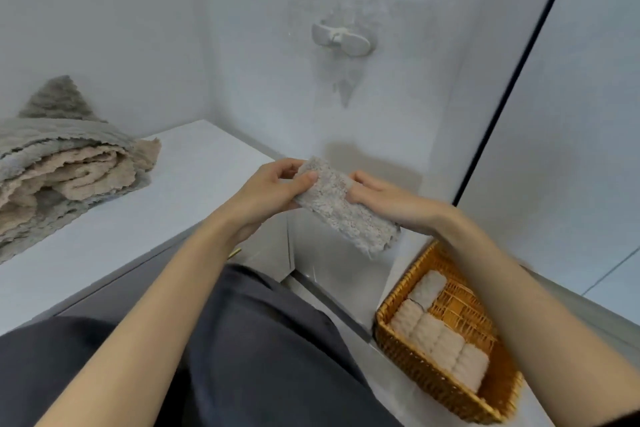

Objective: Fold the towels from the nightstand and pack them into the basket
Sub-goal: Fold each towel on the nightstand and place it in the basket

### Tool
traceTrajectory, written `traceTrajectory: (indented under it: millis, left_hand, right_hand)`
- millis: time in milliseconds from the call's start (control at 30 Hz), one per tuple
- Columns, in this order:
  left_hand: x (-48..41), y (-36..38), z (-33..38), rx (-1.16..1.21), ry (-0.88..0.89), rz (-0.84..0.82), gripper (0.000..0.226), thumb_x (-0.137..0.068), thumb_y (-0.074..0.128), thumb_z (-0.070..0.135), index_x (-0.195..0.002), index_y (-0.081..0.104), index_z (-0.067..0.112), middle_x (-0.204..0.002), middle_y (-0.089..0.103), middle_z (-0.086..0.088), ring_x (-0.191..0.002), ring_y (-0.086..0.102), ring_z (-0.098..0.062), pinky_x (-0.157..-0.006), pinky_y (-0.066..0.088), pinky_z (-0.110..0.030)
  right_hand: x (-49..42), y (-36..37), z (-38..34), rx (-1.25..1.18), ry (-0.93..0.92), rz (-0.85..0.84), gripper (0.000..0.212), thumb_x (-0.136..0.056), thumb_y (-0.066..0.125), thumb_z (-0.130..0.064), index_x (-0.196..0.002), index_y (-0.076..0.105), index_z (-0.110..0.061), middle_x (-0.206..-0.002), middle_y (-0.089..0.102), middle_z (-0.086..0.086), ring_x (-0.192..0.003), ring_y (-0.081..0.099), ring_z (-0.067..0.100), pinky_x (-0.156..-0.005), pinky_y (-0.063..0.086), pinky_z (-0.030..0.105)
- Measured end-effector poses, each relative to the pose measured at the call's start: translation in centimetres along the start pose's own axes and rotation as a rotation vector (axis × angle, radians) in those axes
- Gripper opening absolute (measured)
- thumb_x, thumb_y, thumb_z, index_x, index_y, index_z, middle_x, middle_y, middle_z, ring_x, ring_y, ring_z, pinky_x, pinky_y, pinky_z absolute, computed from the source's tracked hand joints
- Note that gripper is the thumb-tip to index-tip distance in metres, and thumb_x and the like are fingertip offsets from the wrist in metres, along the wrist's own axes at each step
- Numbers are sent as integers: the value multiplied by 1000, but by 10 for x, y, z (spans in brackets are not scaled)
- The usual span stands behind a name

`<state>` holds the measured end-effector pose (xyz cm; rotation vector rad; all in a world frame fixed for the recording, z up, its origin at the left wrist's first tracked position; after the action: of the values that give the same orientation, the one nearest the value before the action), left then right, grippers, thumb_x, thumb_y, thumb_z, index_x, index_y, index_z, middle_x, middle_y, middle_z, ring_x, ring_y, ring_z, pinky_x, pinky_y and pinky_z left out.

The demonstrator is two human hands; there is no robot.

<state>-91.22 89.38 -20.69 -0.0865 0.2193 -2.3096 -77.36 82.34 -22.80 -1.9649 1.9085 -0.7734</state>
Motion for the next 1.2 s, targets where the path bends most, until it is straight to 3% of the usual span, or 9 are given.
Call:
traceTrajectory:
  millis: [100, 400, 567, 700, 833, 933, 1033, 1100, 1200]
  left_hand:
    - [-3, 44, -19, -19, -68, -81, 17, -93, 60, 22, -109, 64, 19, -109, 65, -4, -96, 65, -11, -87, 55, -27]
    - [-21, 147, -76, -283, -179, -254, 51, -93, 59, 35, -137, 45, 15, -131, 50, -1, -116, 53, -15, -98, 47, -33]
    - [-36, 193, -108, -400, -149, -322, 43, -98, 49, 30, -138, 43, 16, -133, 49, 0, -117, 46, -11, -92, 36, -22]
    - [-46, 221, -132, -420, -141, -378, 32, -98, 48, 24, -129, 52, 16, -125, 54, 3, -115, 48, -7, -92, 35, -20]
    - [-54, 244, -159, -429, -176, -421, 24, -98, 48, 22, -121, 56, 23, -121, 56, 8, -111, 52, -7, -86, 37, -17]
    - [-56, 253, -178, -443, -187, -457, 22, -98, 47, 24, -119, 56, 28, -116, 54, 14, -96, 56, -3, -69, 41, -10]
    - [-63, 259, -195, -441, -198, -471, 23, -99, 47, 25, -119, 56, 29, -113, 53, 18, -97, 53, -1, -70, 39, -9]
    - [-67, 260, -200, -442, -200, -467, 23, -99, 47, 25, -119, 56, 30, -113, 53, 19, -98, 52, 1, -71, 37, -8]
    - [-74, 264, -209, -418, -215, -464, 23, -99, 46, 25, -119, 56, 31, -115, 53, 19, -102, 50, 0, -74, 35, -6]
  right_hand:
    - [29, -2, 47, 48, 66, -3, 33, -98, 43, -37, -119, 45, -12, -121, 51, 13, -113, 49, 29, -99, 41, 44]
    - [84, -1, 175, -241, 269, 49, 42, -82, 52, -40, -114, 48, -13, -102, 50, 2, -94, 49, 15, -85, 41, 35]
    - [108, -10, 264, -636, 411, 362, 24, -71, 53, -32, -90, 51, -17, -88, 52, 4, -78, 52, 19, -68, 43, 32]
    - [119, -9, 338, -855, 511, 717, 6, -83, 45, -22, -83, 43, -17, -77, 45, 9, -64, 47, 19, -57, 37, 30]
    - [121, 5, 407, -1005, 720, 1012, 7, -89, 47, -19, -89, 46, -12, -80, 54, 10, -75, 55, 25, -66, 45, 35]
    - [111, 17, 448, -1089, 816, 1076, 8, -89, 52, -17, -85, 46, -13, -78, 56, 7, -72, 59, 22, -69, 49, 35]
    - [92, 23, 486, -1101, 888, 1070, 24, -88, 58, -20, -73, 39, -18, -64, 45, 0, -51, 49, 12, -48, 45, 23]
    - [83, 22, 500, -1127, 908, 1082, 16, -87, 63, -22, -91, 49, -16, -76, 54, 2, -66, 59, 14, -61, 55, 28]
    - [64, 20, 529, -1170, 942, 1058, 54, -86, 68, -23, -130, 42, -7, -116, 59, 9, -103, 62, 24, -92, 52, 44]
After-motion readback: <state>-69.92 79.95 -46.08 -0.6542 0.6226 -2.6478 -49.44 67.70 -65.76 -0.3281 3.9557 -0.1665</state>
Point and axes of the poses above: each hand's wrist, its own x-axis away from the middle knuckle, its own y-axis out of the palm, z = x × y, the point moved 8 cm from there along -x, towards the middle knuckle
